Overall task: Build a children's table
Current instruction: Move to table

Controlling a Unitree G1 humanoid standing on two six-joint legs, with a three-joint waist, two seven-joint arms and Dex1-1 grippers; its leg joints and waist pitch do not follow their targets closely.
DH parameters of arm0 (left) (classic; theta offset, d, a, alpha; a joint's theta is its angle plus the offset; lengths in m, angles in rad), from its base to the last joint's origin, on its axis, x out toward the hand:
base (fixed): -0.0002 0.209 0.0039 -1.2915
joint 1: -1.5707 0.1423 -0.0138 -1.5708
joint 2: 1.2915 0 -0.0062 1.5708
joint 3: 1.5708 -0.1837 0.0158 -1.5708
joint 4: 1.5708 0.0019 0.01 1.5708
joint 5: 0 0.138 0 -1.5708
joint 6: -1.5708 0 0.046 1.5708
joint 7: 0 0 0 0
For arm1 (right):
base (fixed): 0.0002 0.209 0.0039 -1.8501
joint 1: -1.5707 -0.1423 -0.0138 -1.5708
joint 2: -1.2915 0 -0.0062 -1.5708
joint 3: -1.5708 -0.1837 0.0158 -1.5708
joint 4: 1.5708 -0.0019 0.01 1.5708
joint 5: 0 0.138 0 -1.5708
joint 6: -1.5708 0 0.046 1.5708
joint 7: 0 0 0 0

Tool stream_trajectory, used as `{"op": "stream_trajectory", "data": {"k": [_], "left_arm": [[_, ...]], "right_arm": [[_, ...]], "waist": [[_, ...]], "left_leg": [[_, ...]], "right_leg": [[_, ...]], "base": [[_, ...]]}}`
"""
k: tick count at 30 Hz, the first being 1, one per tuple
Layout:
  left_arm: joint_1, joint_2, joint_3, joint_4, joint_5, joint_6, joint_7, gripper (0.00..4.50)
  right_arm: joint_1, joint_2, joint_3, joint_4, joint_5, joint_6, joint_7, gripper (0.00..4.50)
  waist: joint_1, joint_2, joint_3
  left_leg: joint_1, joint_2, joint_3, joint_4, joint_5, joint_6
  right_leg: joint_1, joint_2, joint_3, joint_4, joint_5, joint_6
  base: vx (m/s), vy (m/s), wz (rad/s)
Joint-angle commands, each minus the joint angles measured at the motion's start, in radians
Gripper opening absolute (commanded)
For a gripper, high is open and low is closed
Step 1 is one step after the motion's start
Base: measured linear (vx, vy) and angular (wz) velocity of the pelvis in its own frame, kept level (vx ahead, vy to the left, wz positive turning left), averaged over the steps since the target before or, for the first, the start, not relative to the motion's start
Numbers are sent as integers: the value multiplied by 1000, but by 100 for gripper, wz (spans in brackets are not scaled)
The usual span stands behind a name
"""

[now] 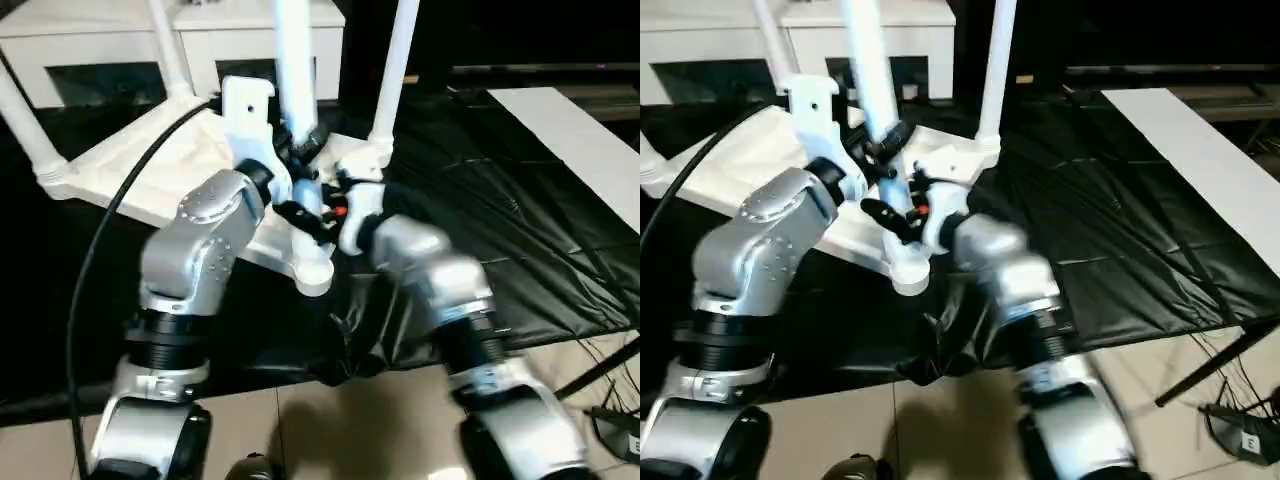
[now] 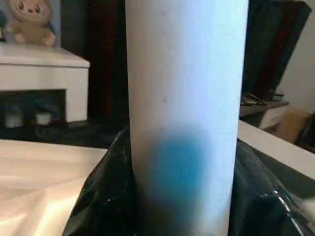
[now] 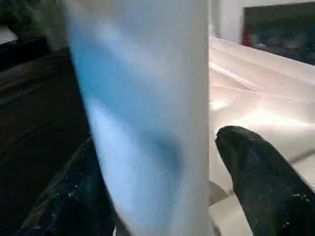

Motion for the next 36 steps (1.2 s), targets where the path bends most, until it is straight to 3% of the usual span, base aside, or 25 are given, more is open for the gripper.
{"op": "stream_trajectory", "data": {"k": [1, 2, 4, 6, 7, 9, 14, 18, 23, 24, 28, 29, 30, 31, 32, 36], "left_arm": [[-21, 11, 2, -4, 32, -27, 21, 186], [-20, 10, 4, 0, 39, -35, 26, 186], [-19, 11, 8, 5, 48, -48, 35, 186], [-19, 13, 8, 11, 62, -64, 44, 186], [-19, 14, 7, 12, 67, -69, 49, 186], [-18, 15, 4, 16, 73, -75, 42, 186], [-8, 4, 12, 25, 71, -80, 36, 186], [-8, 7, 7, 29, 73, -85, 35, 186], [-7, 18, 12, 35, 66, -86, 8, 186], [-8, 18, 12, 35, 66, -87, 6, 242], [-14, 24, 73, 30, -100, -12, -139, 262], [-14, 24, 73, 30, -100, -12, -139, 276], [-15, 35, 98, 26, -179, 36, -210, 291], [-15, 80, 129, 19, -314, 109, -380, 291], [-15, 85, 132, 19, -327, 118, -398, 299], [-12, 203, 96, 18, -427, 220, -683, 338]], "right_arm": [[-20, 2, -3, 35, -39, -36, -67, 340], [-23, 13, -11, 44, -47, -50, -94, 313], [-32, 26, -27, 56, -47, -62, -122, 306], [-37, 34, -33, 62, -44, -71, -136, 306], [-38, 35, -31, 62, -43, -75, -138, 276], [-39, 36, -31, 73, -43, -95, -133, 268], [-38, 44, -33, 87, -17, -152, -67, 229], [-36, 39, -36, 85, -2, -161, -52, 210], [-36, 15, -13, 59, 22, -170, 74, 200], [-35, 13, -11, 56, 25, -169, 85, 197], [0, -55, 33, -31, 81, -125, 321, 191], [0, -55, 33, -31, 81, -125, 321, 191], [18, -91, 56, -60, 88, -106, 390, 191], [65, -160, 94, -136, 123, -51, 520, 191], [70, -167, 97, -144, 128, -44, 534, 190], [121, -289, 139, -242, 199, 66, 736, 190]], "waist": [[-10, -2, -85], [-10, -2, -85], [-13, 1, -84], [-18, -2, -83], [-20, -1, -83], [-23, -5, -83], [-26, 7, -84], [-28, 1, -85], [-26, 11, -85], [-27, 9, -85], [-20, 3, -86], [-20, 5, -86], [-22, 3, -86], [-19, 4, -84], [-15, 9, -86], [-18, 2, -83]], "left_leg": [[45, 57, -27, -75, -218, -57], [45, 58, -26, -75, -218, -59], [45, 57, -26, -76, -223, -60], [45, 56, -26, -76, -236, -59], [44, 56, -27, -77, -238, -58], [43, 56, -26, -77, -238, -57], [43, 55, -27, -75, -246, -53], [43, 56, -26, -73, -226, -43], [45, 56, -27, -71, -237, -38], [45, 56, -26, -71, -239, -36], [44, 54, -23, -65, -220, -22], [44, 54, -24, -66, -216, -20], [42, 55, -25, -67, -211, -17], [43, 48, -21, -62, -202, -12], [46, 48, -21, -61, -209, -5], [43, 49, -22, -62, -213, 17]], "right_leg": [[33, -81, 43, -75, -73, -157], [32, -83, 44, -75, -71, -153], [31, -83, 45, -75, -71, -151], [32, -81, 45, -76, -78, -148], [34, -82, 45, -76, -81, -146], [35, -83, 45, -76, -86, -143], [34, -82, 45, -76, -82, -149], [36, -80, 44, -72, -32, -165], [37, -80, 44, -71, -32, -175], [38, -79, 44, -73, -32, -175], [43, -79, 43, -69, -8, -196], [41, -79, 42, -67, -3, -201], [43, -77, 41, -66, 3, -205], [45, -79, 41, -68, 0, -217], [44, -74, 41, -69, -15, -218], [46, -72, 38, -69, -39, -236]], "base": [[0, 0, 0], [0, 0, 0], [0, 0, 0], [0, 0, 0], [0, 0, 0], [0, 0, 0], [0, 0, 0], [0, 0, 0], [0, 0, 0], [0, 0, 0], [0, 0, 0], [0, 0, 0], [0, 0, 0], [0, 0, 0], [0, 0, 0], [0, 0, 0]]}}
